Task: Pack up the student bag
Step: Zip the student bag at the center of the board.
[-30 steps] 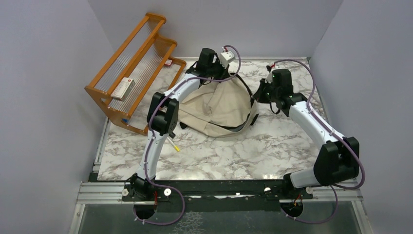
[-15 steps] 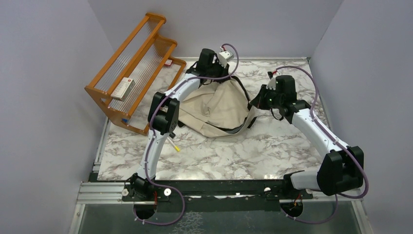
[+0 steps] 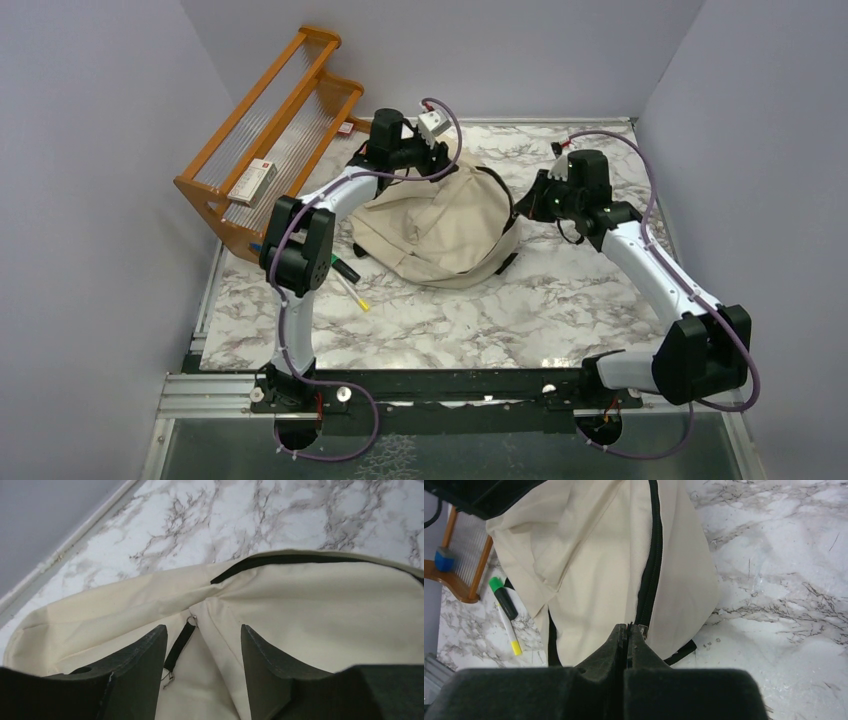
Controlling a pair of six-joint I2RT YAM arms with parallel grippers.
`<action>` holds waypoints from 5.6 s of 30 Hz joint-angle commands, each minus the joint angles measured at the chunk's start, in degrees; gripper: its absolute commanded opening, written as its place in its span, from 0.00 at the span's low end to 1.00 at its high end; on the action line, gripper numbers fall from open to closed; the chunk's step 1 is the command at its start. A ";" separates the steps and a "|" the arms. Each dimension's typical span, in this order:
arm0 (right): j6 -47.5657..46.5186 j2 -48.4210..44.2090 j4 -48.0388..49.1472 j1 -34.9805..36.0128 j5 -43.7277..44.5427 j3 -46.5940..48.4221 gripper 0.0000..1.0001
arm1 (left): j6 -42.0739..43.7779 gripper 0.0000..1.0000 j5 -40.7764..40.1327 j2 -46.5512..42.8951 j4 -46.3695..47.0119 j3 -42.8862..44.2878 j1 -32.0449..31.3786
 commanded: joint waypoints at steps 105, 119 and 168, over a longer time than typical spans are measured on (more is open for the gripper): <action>-4.60 -7.22 -10.34 0.08 -22.17 -4.71 0.00 | 27.97 0.00 -19.22 19.67 -20.34 42.51 -14.78; -7.23 -6.36 -13.18 0.21 -28.80 -8.48 0.00 | 20.01 0.00 -28.14 21.64 -14.99 43.64 -12.55; 0.15 -5.33 7.82 1.22 -16.88 -8.19 0.02 | -3.38 0.65 -14.07 -29.65 36.82 -44.39 -21.16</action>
